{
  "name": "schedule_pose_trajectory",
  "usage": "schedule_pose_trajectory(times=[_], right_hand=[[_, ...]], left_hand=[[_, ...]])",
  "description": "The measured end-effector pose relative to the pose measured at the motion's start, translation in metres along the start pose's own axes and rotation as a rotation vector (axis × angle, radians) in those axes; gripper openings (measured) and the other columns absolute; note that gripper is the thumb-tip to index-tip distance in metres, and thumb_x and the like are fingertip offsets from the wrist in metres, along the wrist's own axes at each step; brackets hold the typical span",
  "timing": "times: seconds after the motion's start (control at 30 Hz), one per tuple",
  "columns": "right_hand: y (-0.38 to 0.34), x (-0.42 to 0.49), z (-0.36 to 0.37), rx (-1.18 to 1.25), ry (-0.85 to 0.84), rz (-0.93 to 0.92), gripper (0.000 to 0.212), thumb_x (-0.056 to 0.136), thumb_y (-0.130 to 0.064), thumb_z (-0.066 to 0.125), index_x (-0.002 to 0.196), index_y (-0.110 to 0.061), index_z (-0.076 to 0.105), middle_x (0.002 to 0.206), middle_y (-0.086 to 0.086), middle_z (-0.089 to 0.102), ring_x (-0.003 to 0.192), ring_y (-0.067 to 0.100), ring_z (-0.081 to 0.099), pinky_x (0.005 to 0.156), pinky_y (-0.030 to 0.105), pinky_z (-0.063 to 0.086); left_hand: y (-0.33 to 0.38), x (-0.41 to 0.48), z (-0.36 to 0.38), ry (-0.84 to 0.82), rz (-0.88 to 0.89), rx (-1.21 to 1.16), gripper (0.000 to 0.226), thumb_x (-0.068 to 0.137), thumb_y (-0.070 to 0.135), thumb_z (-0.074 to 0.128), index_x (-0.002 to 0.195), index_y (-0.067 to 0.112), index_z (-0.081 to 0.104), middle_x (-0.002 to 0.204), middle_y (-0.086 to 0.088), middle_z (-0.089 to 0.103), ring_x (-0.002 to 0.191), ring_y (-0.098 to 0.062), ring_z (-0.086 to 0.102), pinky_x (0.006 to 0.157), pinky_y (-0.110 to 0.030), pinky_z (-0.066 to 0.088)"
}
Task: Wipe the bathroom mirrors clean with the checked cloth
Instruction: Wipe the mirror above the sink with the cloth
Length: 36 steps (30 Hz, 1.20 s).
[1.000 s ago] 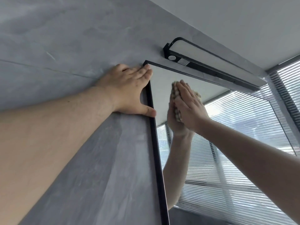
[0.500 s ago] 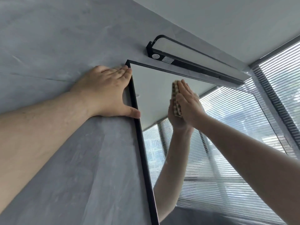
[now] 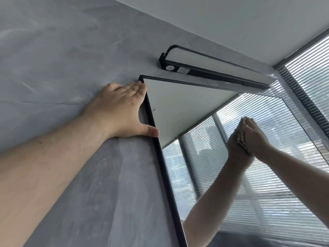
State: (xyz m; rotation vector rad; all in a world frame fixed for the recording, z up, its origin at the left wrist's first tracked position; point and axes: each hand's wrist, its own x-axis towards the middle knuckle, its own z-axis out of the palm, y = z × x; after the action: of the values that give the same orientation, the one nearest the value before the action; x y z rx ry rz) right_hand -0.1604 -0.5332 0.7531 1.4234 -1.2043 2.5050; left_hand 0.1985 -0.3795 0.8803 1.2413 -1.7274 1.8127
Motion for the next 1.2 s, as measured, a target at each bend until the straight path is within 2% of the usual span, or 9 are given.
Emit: schedule_pose_trajectory(times=[0.1, 0.17, 0.27, 0.4, 0.53, 0.63, 0.93, 1.07, 1.2], right_hand=[[-0.050, -0.028, 0.021, -0.037, -0.010, -0.150, 0.047, 0.099, -0.030, 0.045, 0.145, -0.019, 0.049, 0.156, 0.000, 0.039, 0.146, 0.016, 0.030, 0.122, 0.033, 0.017], [-0.076, -0.046, 0.033, -0.130, -0.076, -0.249, 0.057, 0.096, -0.037, 0.039, 0.151, -0.021, 0.041, 0.160, -0.003, 0.030, 0.149, 0.012, 0.021, 0.124, 0.035, 0.010], [-0.112, -0.078, 0.053, -0.213, -0.143, -0.449, 0.060, 0.095, -0.038, 0.029, 0.153, -0.020, 0.035, 0.161, -0.005, 0.025, 0.148, 0.005, 0.014, 0.117, 0.015, 0.000], [-0.133, -0.108, 0.066, -0.261, -0.292, -0.631, 0.059, 0.098, -0.040, 0.026, 0.154, -0.026, 0.030, 0.163, -0.009, 0.019, 0.149, 0.003, 0.008, 0.118, 0.014, -0.003], [-0.125, -0.118, 0.062, -0.154, -0.131, -0.618, 0.047, 0.099, -0.029, 0.041, 0.144, -0.022, 0.051, 0.149, -0.004, 0.042, 0.136, 0.007, 0.035, 0.117, 0.026, 0.026], [-0.113, -0.117, 0.053, -0.169, -0.159, -0.531, 0.045, 0.099, -0.025, 0.045, 0.143, -0.027, 0.049, 0.143, -0.011, 0.049, 0.129, 0.008, 0.043, 0.110, 0.036, 0.038], [-0.069, -0.102, 0.026, -0.187, -0.031, -0.196, 0.044, 0.104, -0.037, 0.039, 0.148, -0.034, 0.044, 0.157, -0.012, 0.036, 0.146, 0.007, 0.028, 0.123, 0.029, 0.018], [-0.087, -0.116, 0.045, -0.242, -0.089, -0.356, 0.054, 0.100, -0.036, 0.030, 0.151, -0.021, 0.040, 0.158, -0.004, 0.034, 0.148, 0.012, 0.024, 0.123, 0.037, 0.016], [-0.122, -0.151, 0.060, -0.325, -0.244, -0.642, 0.054, 0.103, -0.036, 0.029, 0.156, -0.024, 0.026, 0.162, -0.009, 0.018, 0.149, 0.002, 0.007, 0.123, 0.026, 0.001]], left_hand=[[-0.001, 0.000, 0.001, 0.001, 0.003, -0.001, 0.145, 0.044, 0.101, -0.003, 0.158, 0.011, -0.001, 0.167, -0.003, 0.004, 0.153, -0.009, 0.005, 0.119, -0.033, 0.013], [-0.001, 0.000, 0.000, -0.003, 0.003, -0.007, 0.145, 0.046, 0.103, 0.000, 0.158, 0.011, -0.001, 0.167, -0.003, 0.004, 0.153, -0.009, 0.005, 0.119, -0.033, 0.013], [-0.001, 0.000, 0.000, -0.012, -0.003, -0.018, 0.143, 0.047, 0.102, 0.003, 0.158, 0.012, -0.002, 0.167, -0.003, 0.003, 0.153, -0.010, 0.005, 0.120, -0.033, 0.013], [-0.001, -0.001, -0.001, -0.021, 0.000, -0.032, 0.147, 0.042, 0.103, -0.001, 0.158, 0.012, -0.002, 0.167, -0.002, 0.002, 0.153, -0.010, 0.006, 0.120, -0.033, 0.013], [0.001, -0.001, -0.003, -0.021, -0.007, -0.027, 0.141, 0.050, 0.101, 0.009, 0.158, 0.012, -0.001, 0.167, -0.002, 0.002, 0.153, -0.010, 0.005, 0.119, -0.032, 0.012], [0.002, -0.002, -0.002, -0.023, -0.004, -0.018, 0.143, 0.047, 0.101, 0.003, 0.158, 0.010, 0.000, 0.167, -0.003, 0.003, 0.153, -0.012, 0.006, 0.119, -0.033, 0.012], [0.004, -0.006, -0.005, -0.041, 0.020, 0.010, 0.144, 0.049, 0.101, 0.008, 0.157, 0.007, -0.003, 0.167, -0.008, 0.006, 0.154, -0.016, 0.004, 0.119, -0.035, 0.012], [0.004, -0.006, -0.005, -0.064, 0.013, 0.011, 0.150, 0.041, 0.100, -0.002, 0.157, 0.006, -0.004, 0.166, -0.010, 0.006, 0.154, -0.018, 0.003, 0.119, -0.036, 0.011], [0.004, -0.006, -0.004, -0.076, 0.015, 0.002, 0.153, 0.036, 0.100, -0.011, 0.157, 0.006, -0.005, 0.167, -0.010, 0.006, 0.154, -0.019, 0.004, 0.121, -0.036, 0.010]])
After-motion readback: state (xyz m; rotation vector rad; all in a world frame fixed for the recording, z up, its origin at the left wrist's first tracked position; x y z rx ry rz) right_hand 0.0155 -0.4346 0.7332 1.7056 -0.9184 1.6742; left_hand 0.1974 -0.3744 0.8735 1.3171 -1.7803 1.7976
